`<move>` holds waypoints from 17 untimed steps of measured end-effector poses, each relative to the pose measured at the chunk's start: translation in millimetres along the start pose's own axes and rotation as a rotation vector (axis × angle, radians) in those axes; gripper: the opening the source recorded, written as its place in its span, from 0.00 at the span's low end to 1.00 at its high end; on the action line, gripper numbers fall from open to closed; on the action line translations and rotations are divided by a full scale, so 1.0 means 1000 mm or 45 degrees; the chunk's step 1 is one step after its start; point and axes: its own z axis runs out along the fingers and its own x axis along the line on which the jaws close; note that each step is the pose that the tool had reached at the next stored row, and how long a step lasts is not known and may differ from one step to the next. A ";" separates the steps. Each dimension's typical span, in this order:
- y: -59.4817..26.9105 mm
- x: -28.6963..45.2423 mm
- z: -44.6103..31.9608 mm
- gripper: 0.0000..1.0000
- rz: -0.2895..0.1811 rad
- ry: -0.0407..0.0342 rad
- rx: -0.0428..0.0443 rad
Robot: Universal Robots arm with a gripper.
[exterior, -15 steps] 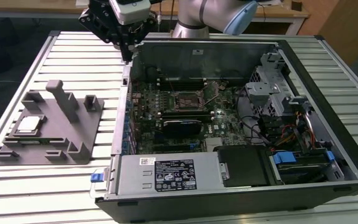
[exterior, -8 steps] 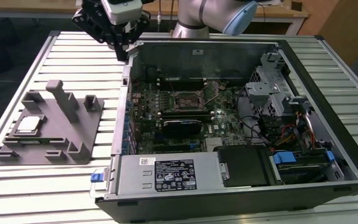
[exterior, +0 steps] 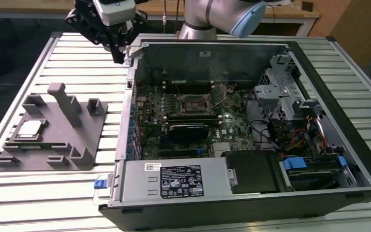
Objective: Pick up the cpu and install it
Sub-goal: 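Reach for the cpu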
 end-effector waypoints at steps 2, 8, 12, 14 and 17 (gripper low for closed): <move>-0.0002 0.0034 -0.0001 0.11 0.000 0.0001 0.000; -0.0013 0.0171 -0.0004 0.11 0.000 0.0001 0.000; -0.0020 0.0266 -0.0003 0.11 0.000 0.0000 0.000; -0.0023 0.0308 -0.0002 0.11 0.000 0.0000 0.000; -0.0028 0.0367 0.0003 0.11 0.000 0.0001 0.000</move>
